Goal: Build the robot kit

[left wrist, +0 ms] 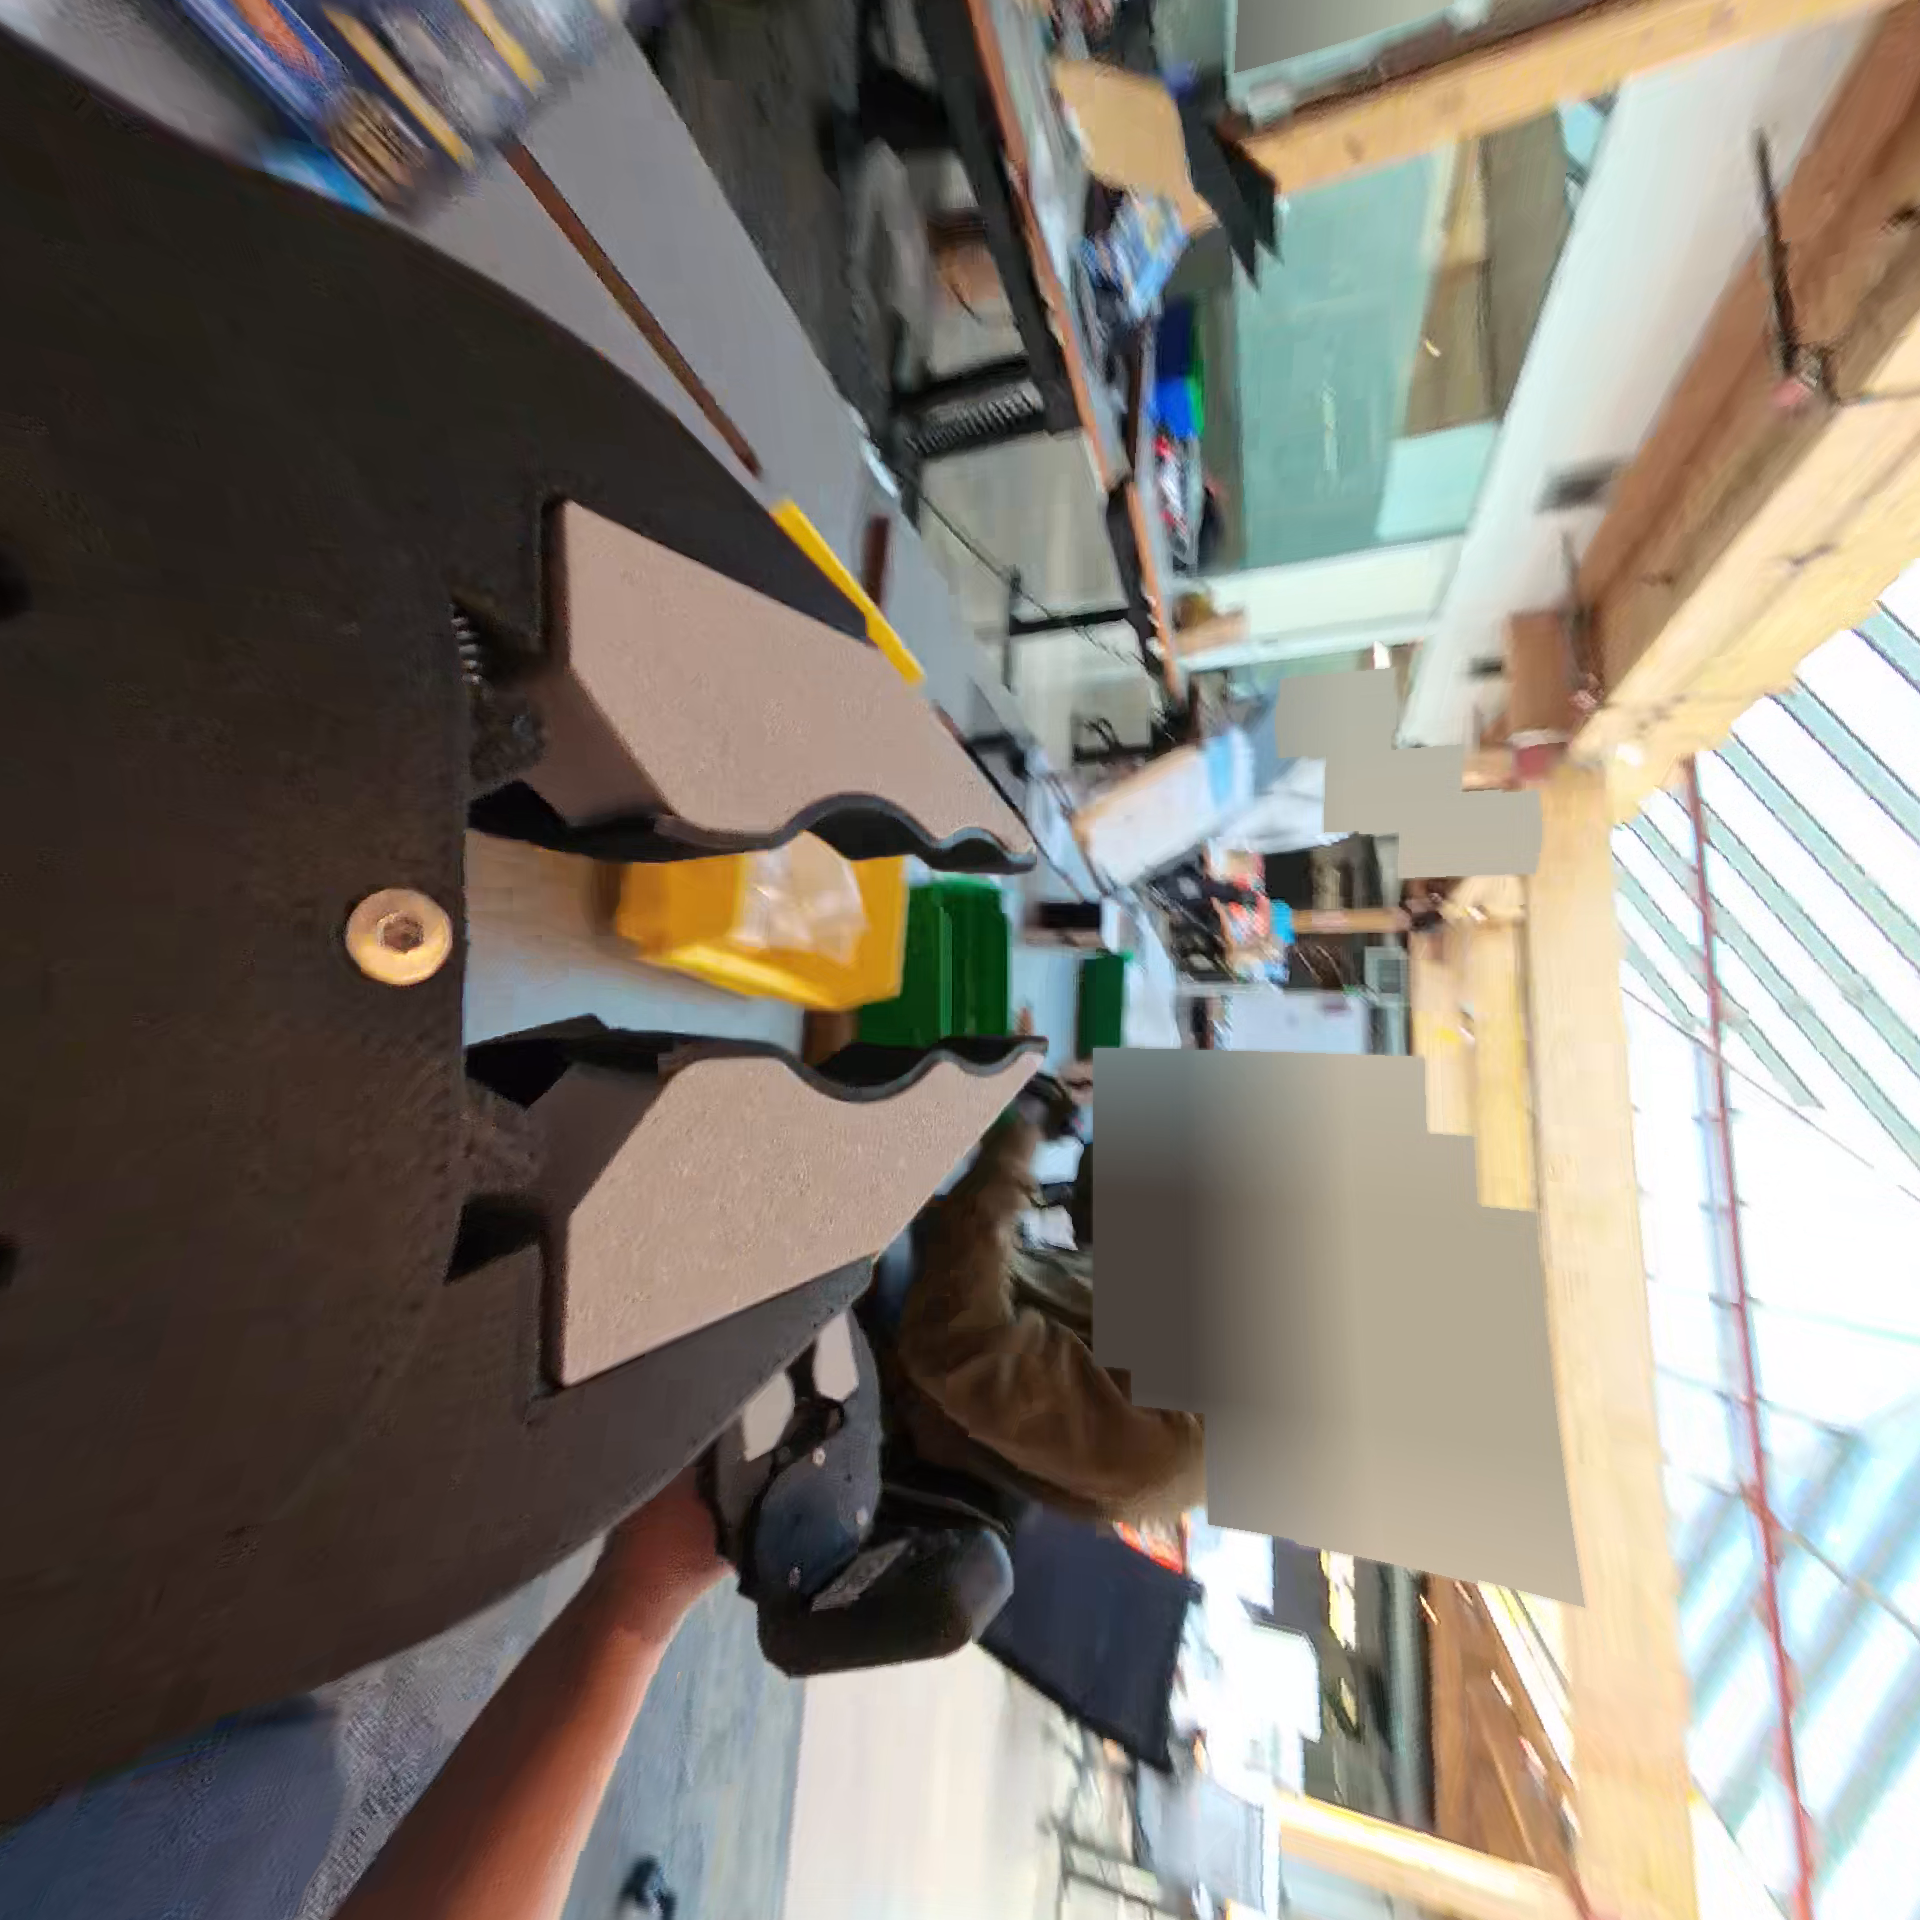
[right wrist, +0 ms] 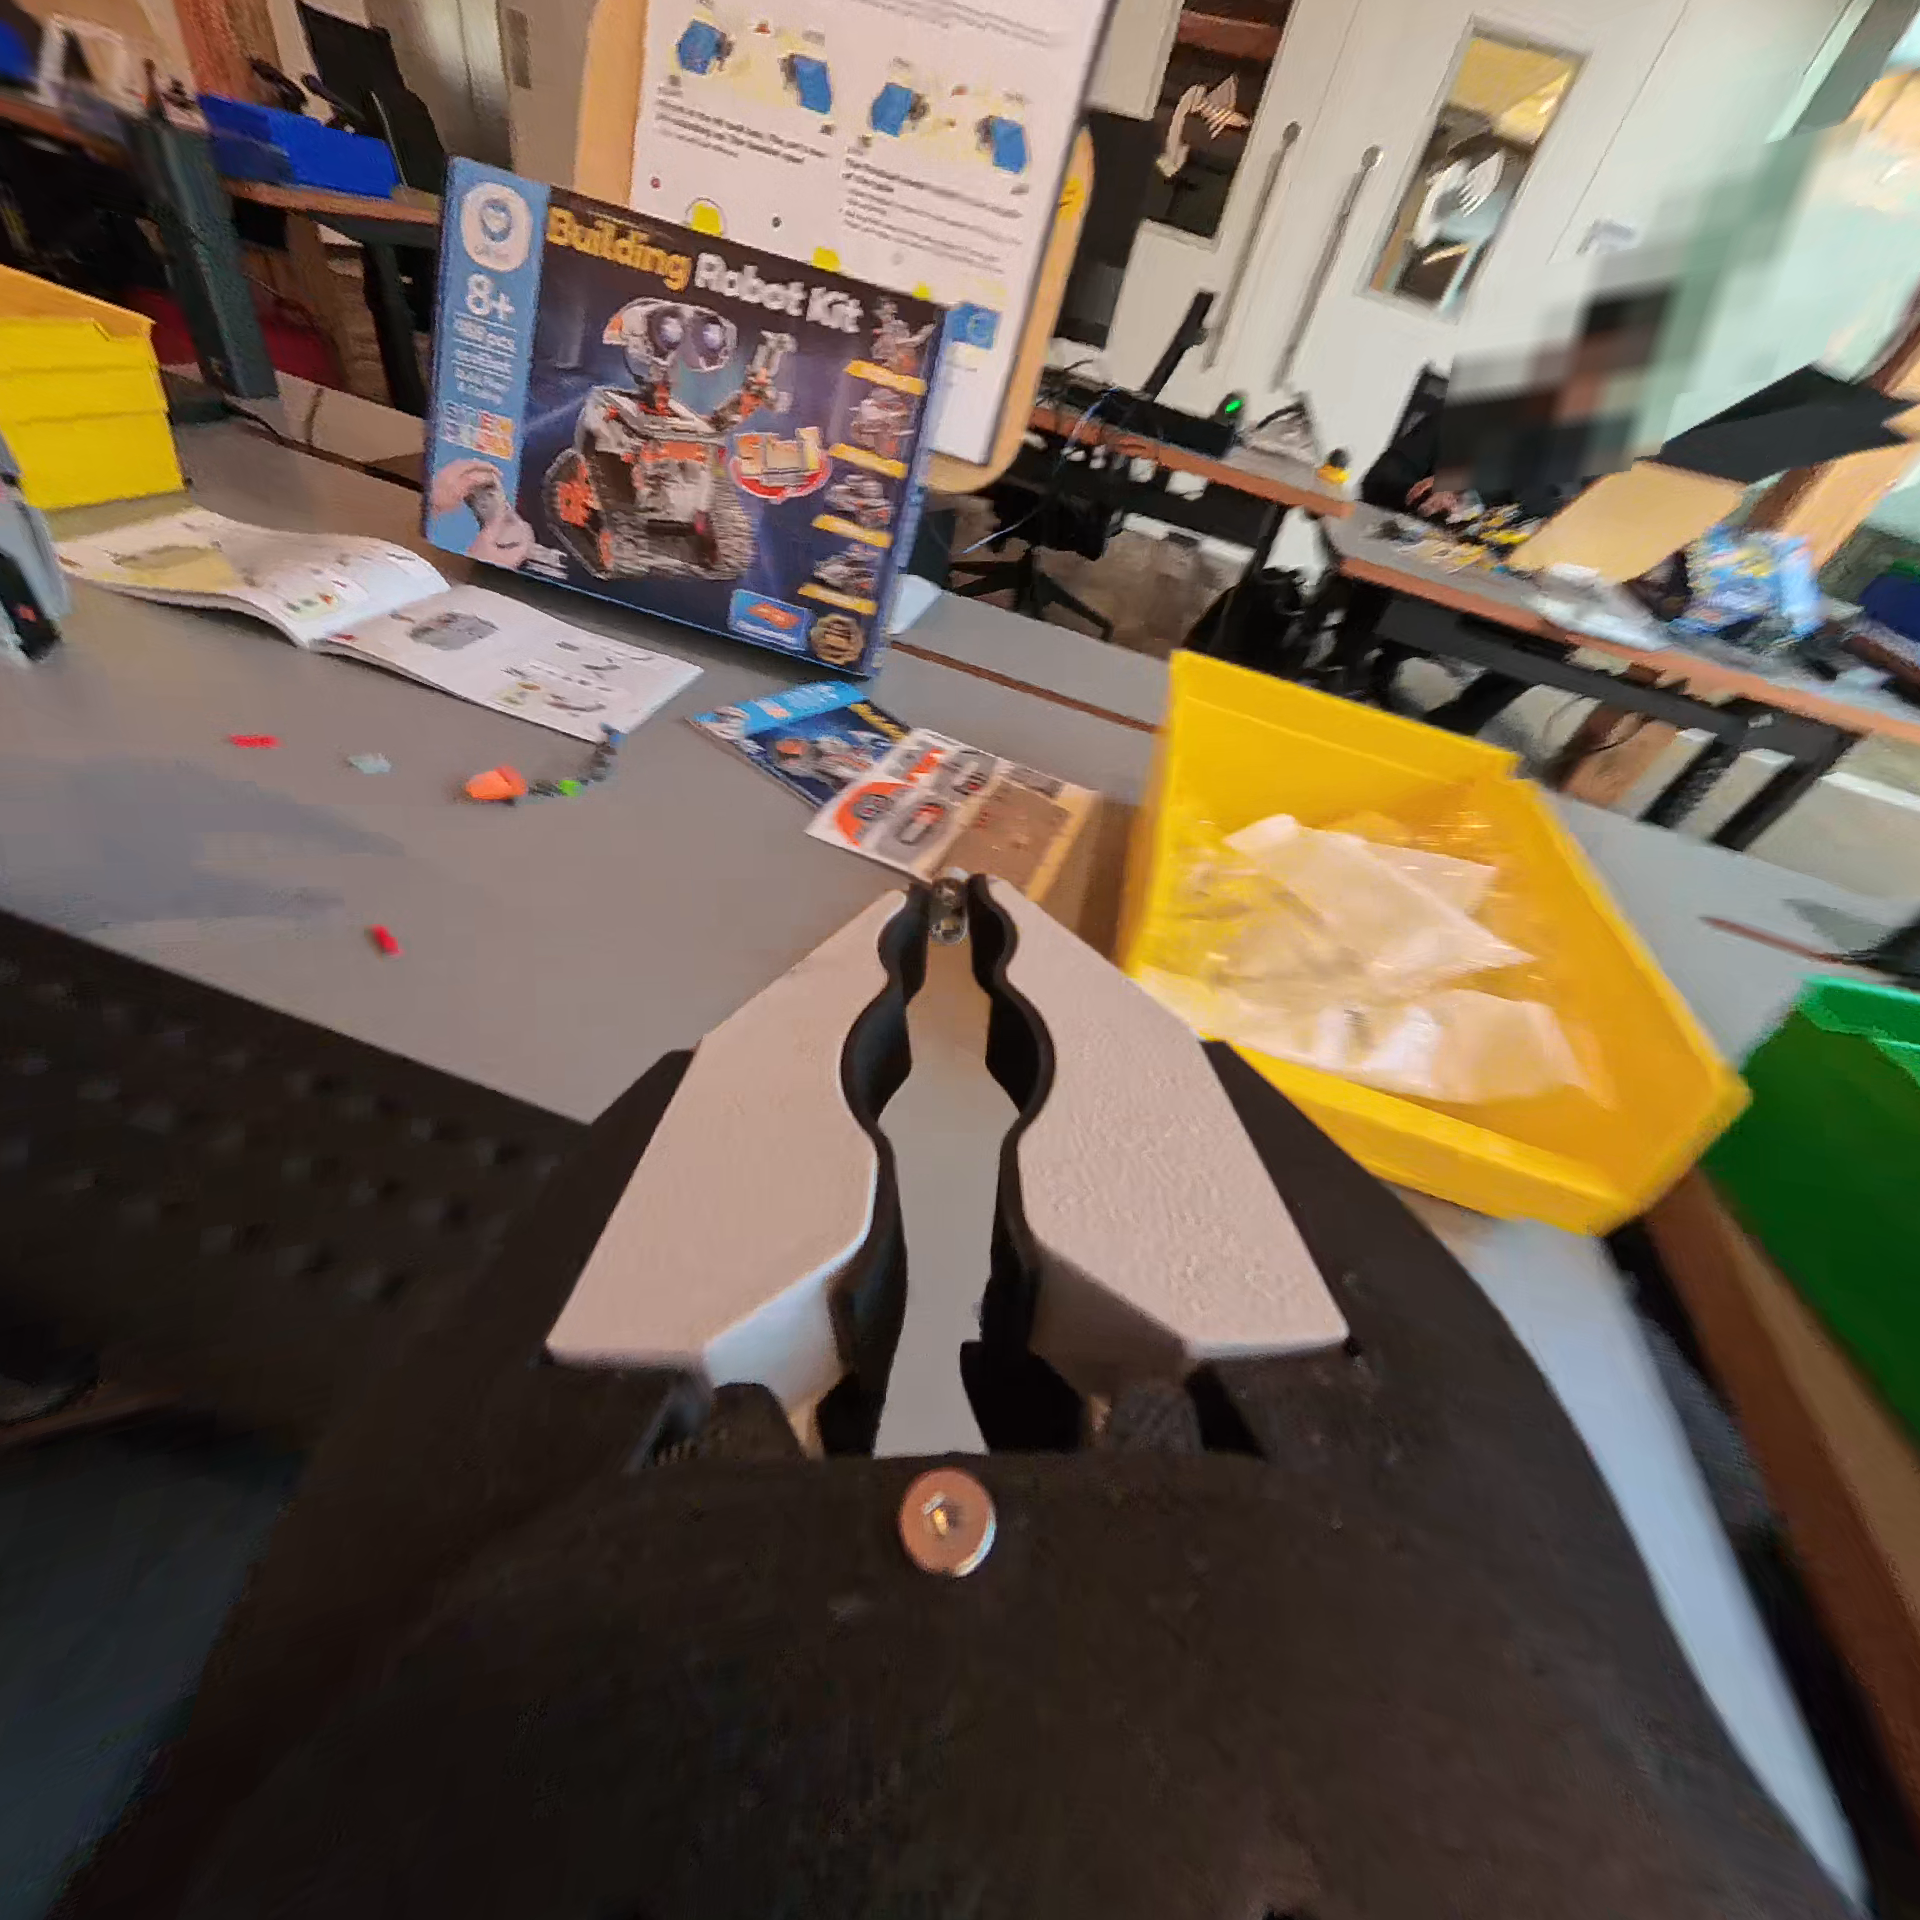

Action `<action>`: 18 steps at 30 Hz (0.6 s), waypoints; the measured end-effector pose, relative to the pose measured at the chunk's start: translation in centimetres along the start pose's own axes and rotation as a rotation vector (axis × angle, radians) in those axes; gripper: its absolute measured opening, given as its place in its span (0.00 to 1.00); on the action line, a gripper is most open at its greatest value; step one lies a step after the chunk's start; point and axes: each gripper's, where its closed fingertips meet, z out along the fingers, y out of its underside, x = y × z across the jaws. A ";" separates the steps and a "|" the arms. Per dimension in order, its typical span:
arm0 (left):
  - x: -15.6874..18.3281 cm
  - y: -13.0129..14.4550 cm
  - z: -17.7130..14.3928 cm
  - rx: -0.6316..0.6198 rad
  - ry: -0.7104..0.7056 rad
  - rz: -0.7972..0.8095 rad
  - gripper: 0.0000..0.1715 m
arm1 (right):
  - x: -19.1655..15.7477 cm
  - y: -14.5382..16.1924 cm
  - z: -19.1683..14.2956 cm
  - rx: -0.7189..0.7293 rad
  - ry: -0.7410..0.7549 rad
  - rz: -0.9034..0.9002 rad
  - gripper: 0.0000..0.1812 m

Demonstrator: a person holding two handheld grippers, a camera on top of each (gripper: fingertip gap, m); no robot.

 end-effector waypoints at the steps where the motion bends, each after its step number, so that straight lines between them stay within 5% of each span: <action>1: -1.7 0.3 -2.7 -0.070 -0.062 -0.002 0.17 | -2.0 0.0 2.2 -0.034 -0.058 0.050 0.04; 5: -4.7 4.0 -12.6 -0.267 -0.183 -0.127 0.23 | -8.8 1.1 10.3 -0.234 -0.262 0.180 0.04; 8: -3.6 5.0 -17.3 -0.210 -0.146 -0.221 0.21 | -12.7 3.0 13.8 -0.398 -0.346 0.133 0.04; 12: -2.5 5.0 -22.0 -0.170 -0.190 -0.228 0.19 | -17.8 4.5 15.1 -0.549 -0.509 0.101 0.04; 18: -1.3 6.5 -26.5 -0.317 -0.342 -0.106 0.19 | -22.9 5.3 17.5 -0.636 -0.731 0.007 0.04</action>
